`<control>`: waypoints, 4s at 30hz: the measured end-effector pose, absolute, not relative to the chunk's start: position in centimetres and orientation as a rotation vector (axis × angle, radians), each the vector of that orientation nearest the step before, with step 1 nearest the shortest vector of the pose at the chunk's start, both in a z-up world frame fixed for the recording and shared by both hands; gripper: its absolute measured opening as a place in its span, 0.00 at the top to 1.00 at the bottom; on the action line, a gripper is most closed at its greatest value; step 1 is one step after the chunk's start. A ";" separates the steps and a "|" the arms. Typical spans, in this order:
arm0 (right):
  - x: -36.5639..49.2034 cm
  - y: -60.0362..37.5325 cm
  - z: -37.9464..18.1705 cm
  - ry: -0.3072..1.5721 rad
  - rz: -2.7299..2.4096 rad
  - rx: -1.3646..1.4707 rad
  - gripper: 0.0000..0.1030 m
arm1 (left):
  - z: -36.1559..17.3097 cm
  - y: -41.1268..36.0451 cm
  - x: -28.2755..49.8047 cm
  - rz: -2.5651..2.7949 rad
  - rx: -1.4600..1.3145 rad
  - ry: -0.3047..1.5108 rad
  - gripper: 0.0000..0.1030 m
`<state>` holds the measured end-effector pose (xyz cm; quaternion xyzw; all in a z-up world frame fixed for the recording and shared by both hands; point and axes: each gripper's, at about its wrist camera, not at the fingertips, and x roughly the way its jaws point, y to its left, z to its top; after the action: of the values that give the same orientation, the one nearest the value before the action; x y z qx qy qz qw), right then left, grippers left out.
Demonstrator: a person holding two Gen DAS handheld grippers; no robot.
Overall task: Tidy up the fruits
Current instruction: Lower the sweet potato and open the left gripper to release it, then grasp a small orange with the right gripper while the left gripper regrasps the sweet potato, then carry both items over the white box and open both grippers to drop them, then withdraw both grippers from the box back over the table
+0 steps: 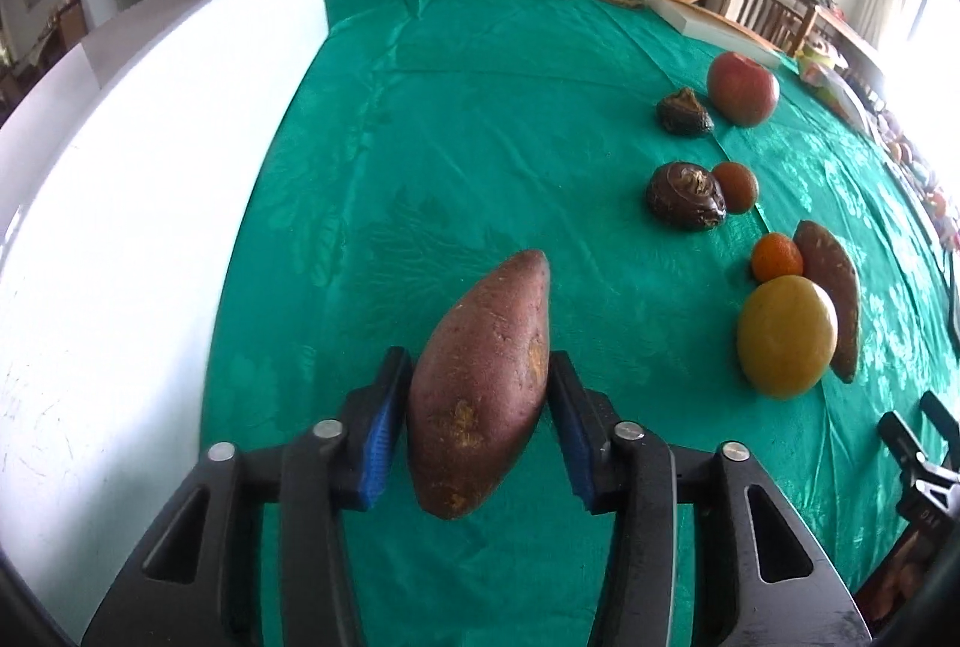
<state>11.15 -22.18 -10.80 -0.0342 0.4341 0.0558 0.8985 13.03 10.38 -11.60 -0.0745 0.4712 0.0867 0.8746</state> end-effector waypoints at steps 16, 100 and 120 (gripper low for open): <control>11.0 -22.2 -10.7 0.896 0.119 -0.073 0.00 | -12.8 10.8 12.7 0.248 -0.126 0.939 0.00; 9.4 12.5 2.0 1.070 1.109 0.014 0.38 | -0.5 26.6 -3.4 0.550 -0.452 0.705 0.17; 14.5 -24.2 -9.9 0.919 0.082 0.039 0.09 | -7.9 7.6 8.6 0.114 -0.170 0.837 0.09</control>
<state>14.47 -24.19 -9.86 0.0187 0.4432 0.0398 0.8953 8.60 7.62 -7.89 -0.0826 0.4055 0.0550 0.9087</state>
